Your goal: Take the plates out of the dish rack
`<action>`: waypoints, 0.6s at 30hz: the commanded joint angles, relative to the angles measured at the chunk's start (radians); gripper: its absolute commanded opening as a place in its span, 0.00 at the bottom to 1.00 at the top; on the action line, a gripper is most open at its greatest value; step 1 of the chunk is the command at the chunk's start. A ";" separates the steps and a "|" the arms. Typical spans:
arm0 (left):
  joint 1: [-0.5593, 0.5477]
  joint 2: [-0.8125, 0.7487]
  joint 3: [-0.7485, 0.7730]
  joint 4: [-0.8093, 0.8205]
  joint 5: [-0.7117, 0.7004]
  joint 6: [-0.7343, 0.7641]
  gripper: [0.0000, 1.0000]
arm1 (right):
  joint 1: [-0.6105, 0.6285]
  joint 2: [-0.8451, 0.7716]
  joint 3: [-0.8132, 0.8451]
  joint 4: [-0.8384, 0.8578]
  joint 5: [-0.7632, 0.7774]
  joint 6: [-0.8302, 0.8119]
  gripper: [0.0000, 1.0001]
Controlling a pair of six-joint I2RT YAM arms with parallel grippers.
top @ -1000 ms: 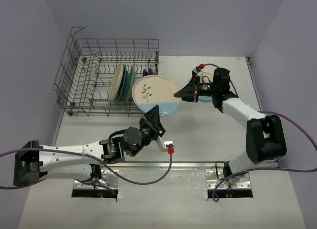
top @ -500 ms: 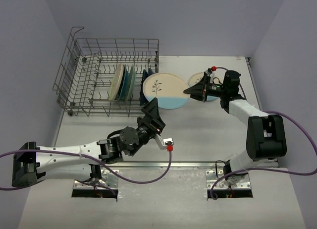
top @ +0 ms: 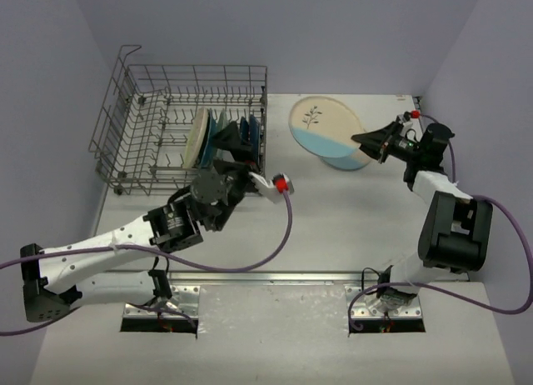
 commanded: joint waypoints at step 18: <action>0.798 0.150 0.621 -0.827 0.485 -1.269 1.00 | -0.214 0.224 0.104 -0.204 0.291 -0.522 0.00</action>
